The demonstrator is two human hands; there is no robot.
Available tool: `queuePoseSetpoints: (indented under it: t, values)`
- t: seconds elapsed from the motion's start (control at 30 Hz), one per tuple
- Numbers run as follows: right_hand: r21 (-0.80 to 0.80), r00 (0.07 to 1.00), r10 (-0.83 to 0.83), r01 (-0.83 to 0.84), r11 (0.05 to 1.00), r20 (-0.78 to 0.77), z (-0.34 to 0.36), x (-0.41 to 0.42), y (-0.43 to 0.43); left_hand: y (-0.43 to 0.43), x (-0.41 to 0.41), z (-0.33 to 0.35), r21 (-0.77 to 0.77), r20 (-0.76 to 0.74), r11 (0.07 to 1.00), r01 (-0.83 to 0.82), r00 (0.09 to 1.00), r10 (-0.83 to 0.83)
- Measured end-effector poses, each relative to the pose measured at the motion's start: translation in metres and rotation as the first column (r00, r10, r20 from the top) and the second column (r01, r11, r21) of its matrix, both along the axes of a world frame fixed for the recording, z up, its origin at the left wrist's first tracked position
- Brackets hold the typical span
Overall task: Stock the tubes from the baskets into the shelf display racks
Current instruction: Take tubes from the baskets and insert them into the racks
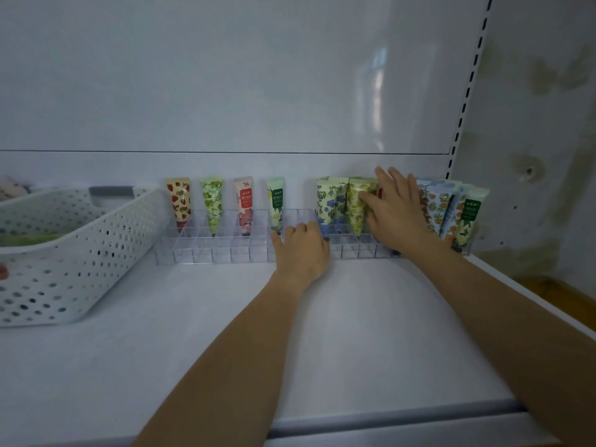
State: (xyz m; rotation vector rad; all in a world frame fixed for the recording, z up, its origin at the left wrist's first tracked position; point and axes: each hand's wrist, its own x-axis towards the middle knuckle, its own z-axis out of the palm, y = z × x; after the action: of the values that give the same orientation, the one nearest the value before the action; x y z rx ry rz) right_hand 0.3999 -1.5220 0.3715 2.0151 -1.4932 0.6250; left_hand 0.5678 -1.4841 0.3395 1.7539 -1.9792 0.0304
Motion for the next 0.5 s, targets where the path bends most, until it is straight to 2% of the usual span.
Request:
queuePoseSetpoints:
  t: [0.13,0.27,0.33,0.4,0.5]
  values:
    - [-0.006,0.998,0.054,-0.054,0.999,-0.029,-0.005,0.002,0.006,0.004,-0.001,0.001,-0.081,0.038,0.996,-0.045,0.998,0.048]
    - [-0.069,0.982,0.188,-0.188,0.980,-0.003,-0.001,0.001,0.018,0.009,0.012,0.017,-0.195,0.019,0.977,-0.083,0.996,0.088]
    - [-0.076,0.967,0.253,-0.251,0.965,0.017,0.001,0.003,0.024,0.012,0.028,0.032,-0.235,0.060,0.968,-0.084,0.993,0.101]
    - [-0.071,0.941,0.337,-0.336,0.939,0.010,0.003,0.010,0.031,0.015,0.049,0.053,-0.285,0.123,0.956,-0.063,0.987,0.102]
    - [-0.132,0.871,0.485,-0.492,0.861,-0.083,0.008,0.032,0.042,0.029,0.092,0.089,-0.321,0.087,0.946,-0.050,0.993,0.082]
